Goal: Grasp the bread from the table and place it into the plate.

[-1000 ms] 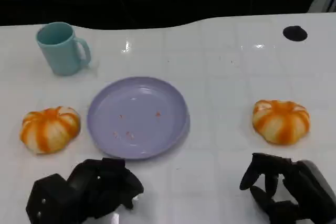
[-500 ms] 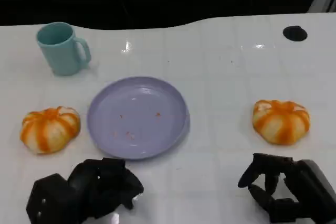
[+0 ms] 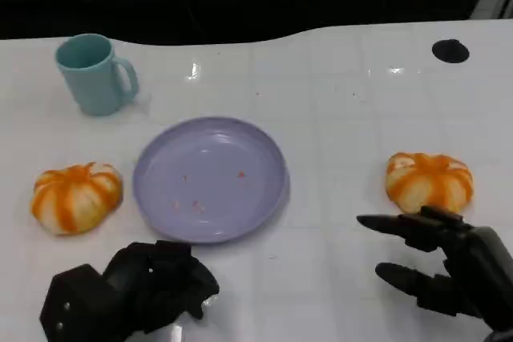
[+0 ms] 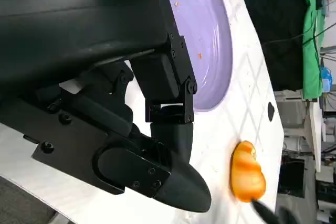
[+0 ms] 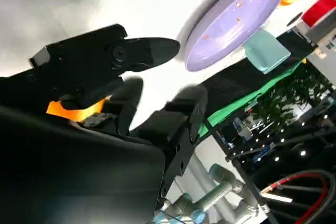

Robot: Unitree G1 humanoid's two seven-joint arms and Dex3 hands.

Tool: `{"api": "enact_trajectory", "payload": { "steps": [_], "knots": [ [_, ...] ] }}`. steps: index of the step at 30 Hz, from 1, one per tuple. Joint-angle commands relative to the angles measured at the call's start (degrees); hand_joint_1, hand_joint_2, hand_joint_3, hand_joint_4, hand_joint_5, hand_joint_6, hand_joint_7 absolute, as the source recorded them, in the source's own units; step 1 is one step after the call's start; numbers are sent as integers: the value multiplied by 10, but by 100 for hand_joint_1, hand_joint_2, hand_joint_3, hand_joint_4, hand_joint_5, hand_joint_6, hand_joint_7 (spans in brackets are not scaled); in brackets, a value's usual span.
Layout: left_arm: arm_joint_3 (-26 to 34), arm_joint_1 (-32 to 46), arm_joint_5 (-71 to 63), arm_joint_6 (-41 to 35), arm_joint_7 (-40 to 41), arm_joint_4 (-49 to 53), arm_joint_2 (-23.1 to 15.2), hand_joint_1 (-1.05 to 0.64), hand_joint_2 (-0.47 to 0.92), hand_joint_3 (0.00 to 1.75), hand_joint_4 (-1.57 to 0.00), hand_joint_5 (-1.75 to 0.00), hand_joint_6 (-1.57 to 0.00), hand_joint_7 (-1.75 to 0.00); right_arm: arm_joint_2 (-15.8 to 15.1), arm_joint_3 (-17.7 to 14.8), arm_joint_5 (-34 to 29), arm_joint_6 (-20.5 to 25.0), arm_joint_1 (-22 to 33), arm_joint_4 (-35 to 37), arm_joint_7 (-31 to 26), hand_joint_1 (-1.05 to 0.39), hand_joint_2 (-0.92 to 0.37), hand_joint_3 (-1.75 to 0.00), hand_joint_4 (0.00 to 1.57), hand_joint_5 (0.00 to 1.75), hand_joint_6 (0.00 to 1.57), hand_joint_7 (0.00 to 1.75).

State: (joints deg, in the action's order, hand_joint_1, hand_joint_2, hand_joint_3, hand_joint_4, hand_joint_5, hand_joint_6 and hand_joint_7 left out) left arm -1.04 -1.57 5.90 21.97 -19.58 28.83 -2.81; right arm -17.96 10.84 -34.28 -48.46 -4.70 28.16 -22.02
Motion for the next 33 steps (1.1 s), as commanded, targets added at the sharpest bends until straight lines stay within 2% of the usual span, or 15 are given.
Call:
{"api": "enact_trajectory", "payload": {
  "steps": [1, 4, 9, 20, 27, 33],
  "knots": [
    [3, 3, -3, -3, -2, 4, -11, -104, 85, 0, -87, -152, -128, -76, -20, -12, -2, 35, 11, -49, 17, -56, -92, -4, 8, 19, 31, 0],
    [3, 3, -2, -4, -1, 4, -9, -104, 85, 0, -88, -152, -128, -77, -29, -15, -18, 67, 17, -83, 26, -60, -92, -3, 1, 13, 21, 0],
    [3, 2, -1, -6, -2, 3, -8, -104, 85, 0, -87, -152, -128, -77, -46, -19, -47, 133, 23, -145, 49, -66, -92, -3, 0, 5, 11, 0],
    [3, 2, -1, -5, -1, 5, -7, -104, 84, 0, -87, -153, -128, -77, -72, -17, -122, 288, 13, -239, 104, -68, -92, -4, 0, 0, 6, 0],
    [2, 1, 0, -8, -2, 5, -5, -104, 84, 0, -87, -153, -129, -76, -80, 0, -159, 365, -25, -228, 137, -67, -92, -4, 0, 0, 6, 1],
    [1, 3, -1, -8, -1, 3, -4, -104, 83, 0, -87, -152, -129, -75, -76, 18, -161, 388, -55, -195, 141, -65, -91, -2, 0, 0, 11, 3]
  ]
}}
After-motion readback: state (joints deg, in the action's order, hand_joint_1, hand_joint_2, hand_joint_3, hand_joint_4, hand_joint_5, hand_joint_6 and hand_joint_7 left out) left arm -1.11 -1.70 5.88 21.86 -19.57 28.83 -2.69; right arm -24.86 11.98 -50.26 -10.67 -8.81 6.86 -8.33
